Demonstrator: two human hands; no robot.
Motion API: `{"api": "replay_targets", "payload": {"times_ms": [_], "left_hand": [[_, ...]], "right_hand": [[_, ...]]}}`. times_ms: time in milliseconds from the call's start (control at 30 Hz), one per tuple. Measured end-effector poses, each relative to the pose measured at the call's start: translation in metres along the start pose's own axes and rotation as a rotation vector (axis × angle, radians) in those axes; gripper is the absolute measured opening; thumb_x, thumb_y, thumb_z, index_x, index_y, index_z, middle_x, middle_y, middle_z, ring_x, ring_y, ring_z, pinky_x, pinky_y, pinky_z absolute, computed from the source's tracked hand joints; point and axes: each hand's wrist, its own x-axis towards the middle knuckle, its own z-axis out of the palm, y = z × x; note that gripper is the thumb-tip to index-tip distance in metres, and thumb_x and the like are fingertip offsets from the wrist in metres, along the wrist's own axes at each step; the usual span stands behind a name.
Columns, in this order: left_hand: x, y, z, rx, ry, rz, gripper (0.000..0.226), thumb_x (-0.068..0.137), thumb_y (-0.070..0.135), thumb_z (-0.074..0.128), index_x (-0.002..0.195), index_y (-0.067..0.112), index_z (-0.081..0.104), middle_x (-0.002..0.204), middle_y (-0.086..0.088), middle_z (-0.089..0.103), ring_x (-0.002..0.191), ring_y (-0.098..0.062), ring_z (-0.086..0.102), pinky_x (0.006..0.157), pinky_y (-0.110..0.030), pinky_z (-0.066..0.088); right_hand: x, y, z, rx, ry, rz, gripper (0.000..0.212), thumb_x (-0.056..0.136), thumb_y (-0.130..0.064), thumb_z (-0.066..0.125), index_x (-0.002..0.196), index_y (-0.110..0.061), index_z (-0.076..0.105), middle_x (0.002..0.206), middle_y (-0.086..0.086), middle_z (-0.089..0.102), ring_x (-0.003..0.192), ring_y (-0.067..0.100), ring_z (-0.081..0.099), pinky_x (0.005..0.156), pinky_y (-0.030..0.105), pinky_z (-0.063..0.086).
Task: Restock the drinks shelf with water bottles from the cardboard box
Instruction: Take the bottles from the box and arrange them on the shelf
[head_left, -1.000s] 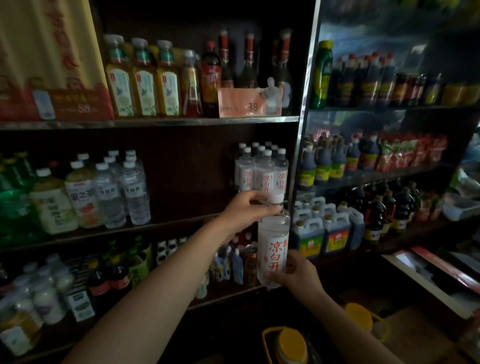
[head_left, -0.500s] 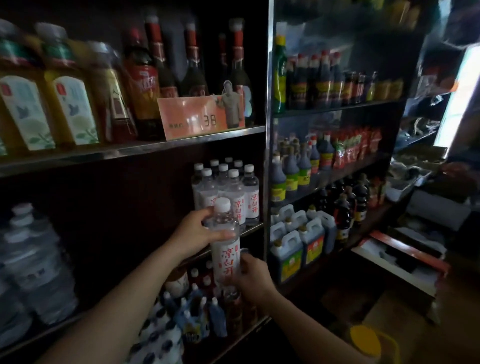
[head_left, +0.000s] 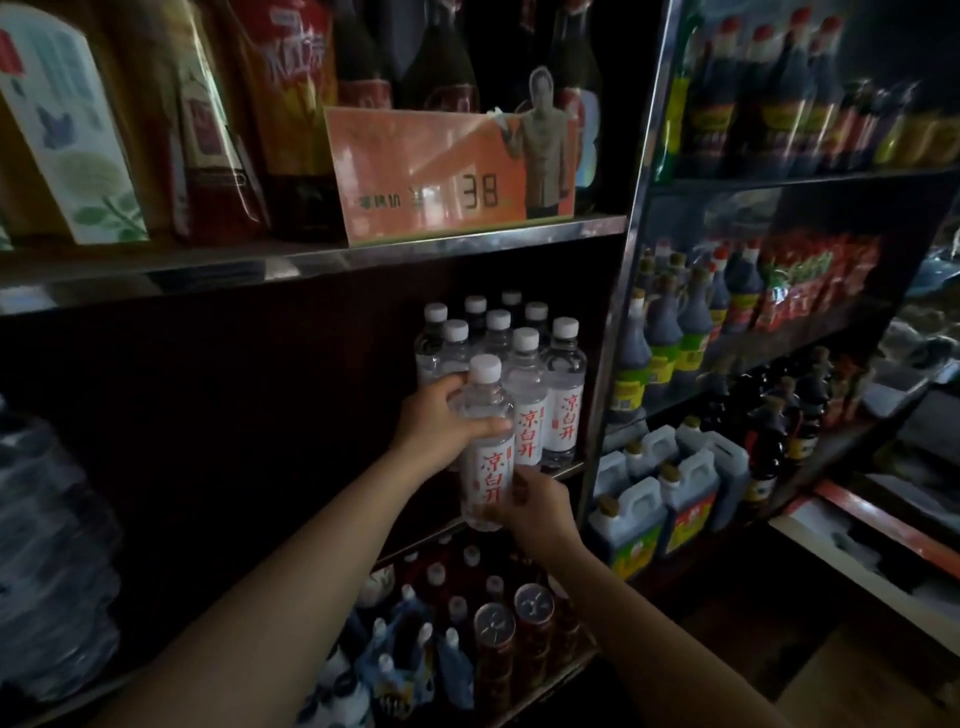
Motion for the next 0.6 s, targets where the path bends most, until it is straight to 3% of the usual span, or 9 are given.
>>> {"api": "replay_targets", "payload": {"times_ms": [100, 233, 367, 500, 600], "left_hand": [[0.009, -0.005, 0.004, 0.065, 0.033, 0.013, 0.055, 0.059, 0.028, 0.089, 0.108, 0.018, 0.067, 0.103, 0.005, 0.069, 0.094, -0.011, 0.065, 0.080, -0.027, 0.053], [0.022, -0.004, 0.010, 0.183, 0.108, 0.057, 0.050, 0.058, 0.028, 0.089, 0.102, 0.018, 0.068, 0.097, 0.009, 0.066, 0.086, -0.006, 0.063, 0.069, -0.013, 0.046], [0.033, -0.003, 0.019, 0.264, 0.195, 0.060, 0.057, 0.060, 0.029, 0.088, 0.110, 0.016, 0.064, 0.113, 0.004, 0.052, 0.099, -0.012, 0.055, 0.082, -0.021, 0.043], [0.035, -0.012, 0.024, 0.168, 0.278, -0.018, 0.060, 0.056, 0.030, 0.090, 0.101, 0.018, 0.052, 0.110, 0.002, 0.055, 0.095, -0.014, 0.057, 0.074, -0.023, 0.042], [0.032, -0.019, 0.022, 0.145, 0.264, -0.039, 0.065, 0.054, 0.030, 0.091, 0.103, 0.014, 0.051, 0.110, -0.002, 0.060, 0.096, -0.015, 0.059, 0.079, -0.027, 0.047]], "right_hand": [[0.013, 0.002, 0.004, -0.059, 0.022, 0.018, 0.035, 0.074, -0.019, 0.078, 0.105, -0.014, 0.063, 0.100, -0.003, 0.069, 0.093, 0.013, 0.065, 0.073, 0.021, 0.055], [0.024, 0.000, 0.010, -0.164, 0.096, -0.009, 0.036, 0.074, -0.027, 0.077, 0.103, -0.020, 0.059, 0.099, -0.004, 0.066, 0.089, 0.013, 0.061, 0.071, 0.023, 0.049], [0.031, -0.002, 0.015, -0.202, 0.121, 0.003, 0.047, 0.074, -0.030, 0.076, 0.115, -0.020, 0.054, 0.103, 0.003, 0.067, 0.096, 0.021, 0.063, 0.080, 0.038, 0.053], [0.036, 0.002, 0.017, -0.207, 0.106, -0.003, 0.045, 0.076, -0.029, 0.075, 0.111, -0.019, 0.048, 0.100, 0.005, 0.068, 0.092, 0.024, 0.064, 0.074, 0.036, 0.053], [0.035, 0.003, 0.018, -0.210, 0.091, -0.007, 0.043, 0.079, -0.028, 0.073, 0.111, -0.016, 0.046, 0.104, 0.006, 0.066, 0.096, 0.025, 0.062, 0.070, 0.030, 0.047]]}}
